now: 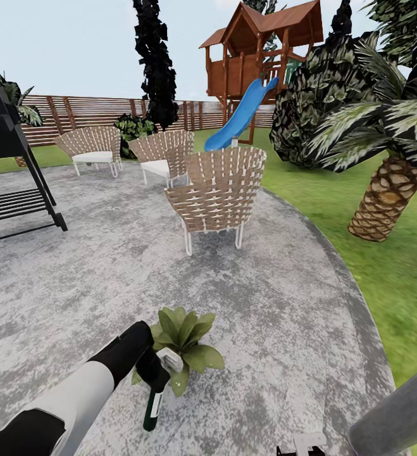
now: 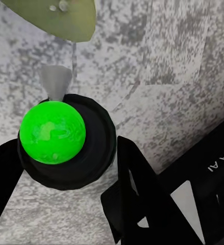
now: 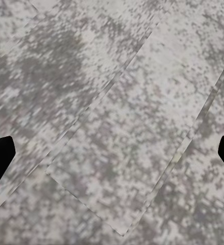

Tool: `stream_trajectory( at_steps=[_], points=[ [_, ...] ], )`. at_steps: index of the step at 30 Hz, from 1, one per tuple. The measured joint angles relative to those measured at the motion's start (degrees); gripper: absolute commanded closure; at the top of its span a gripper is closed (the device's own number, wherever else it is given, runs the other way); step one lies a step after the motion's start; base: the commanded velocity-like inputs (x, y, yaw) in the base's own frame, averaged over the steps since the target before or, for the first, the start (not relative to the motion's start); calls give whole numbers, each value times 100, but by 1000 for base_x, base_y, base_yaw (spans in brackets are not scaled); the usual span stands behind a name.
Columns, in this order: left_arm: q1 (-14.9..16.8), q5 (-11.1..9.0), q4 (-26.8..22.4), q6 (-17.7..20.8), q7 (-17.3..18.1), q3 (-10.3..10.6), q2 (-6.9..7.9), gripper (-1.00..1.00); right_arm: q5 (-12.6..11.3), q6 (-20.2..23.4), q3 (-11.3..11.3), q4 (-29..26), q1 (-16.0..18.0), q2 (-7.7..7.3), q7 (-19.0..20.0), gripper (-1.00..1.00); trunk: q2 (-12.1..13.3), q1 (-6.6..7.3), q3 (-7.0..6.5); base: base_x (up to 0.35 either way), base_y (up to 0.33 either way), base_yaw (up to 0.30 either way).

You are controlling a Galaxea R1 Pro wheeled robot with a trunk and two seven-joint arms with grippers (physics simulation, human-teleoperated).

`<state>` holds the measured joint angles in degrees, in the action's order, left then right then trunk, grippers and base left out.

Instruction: Pick up the pesticide atomizer in the garden and spray insectifuge to fully cover both potted plants in the garden.

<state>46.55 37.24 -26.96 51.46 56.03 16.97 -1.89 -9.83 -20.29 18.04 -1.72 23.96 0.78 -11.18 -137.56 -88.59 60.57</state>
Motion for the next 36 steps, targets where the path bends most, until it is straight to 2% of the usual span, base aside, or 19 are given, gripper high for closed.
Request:
stream_trajectory(
  at_steps=[12,21,25,30,36],
  points=[
    [19,-2,-28,3,0,4,-5,100,0,1,-1,0,0,0,0,-100,-480,-263,215,0,0,0],
    [28,-4,-36,4,0,1,-5,100,0,1,0,0,0,0,1,-100,-481,-264,215,0,0,0],
    [22,-2,-35,3,0,-3,-6,100,0,5,-1,0,0,0,0,-100,-568,-315,295,0,0,0],
    [36,4,-40,4,-2,4,-7,100,0,1,0,0,0,0,3,-100,-568,-315,295,0,0,0],
    [59,-12,-483,144,6,3,-13,100,0,4,0,0,0,0,2,-100,-568,-315,295,0,0,0]
  ],
)
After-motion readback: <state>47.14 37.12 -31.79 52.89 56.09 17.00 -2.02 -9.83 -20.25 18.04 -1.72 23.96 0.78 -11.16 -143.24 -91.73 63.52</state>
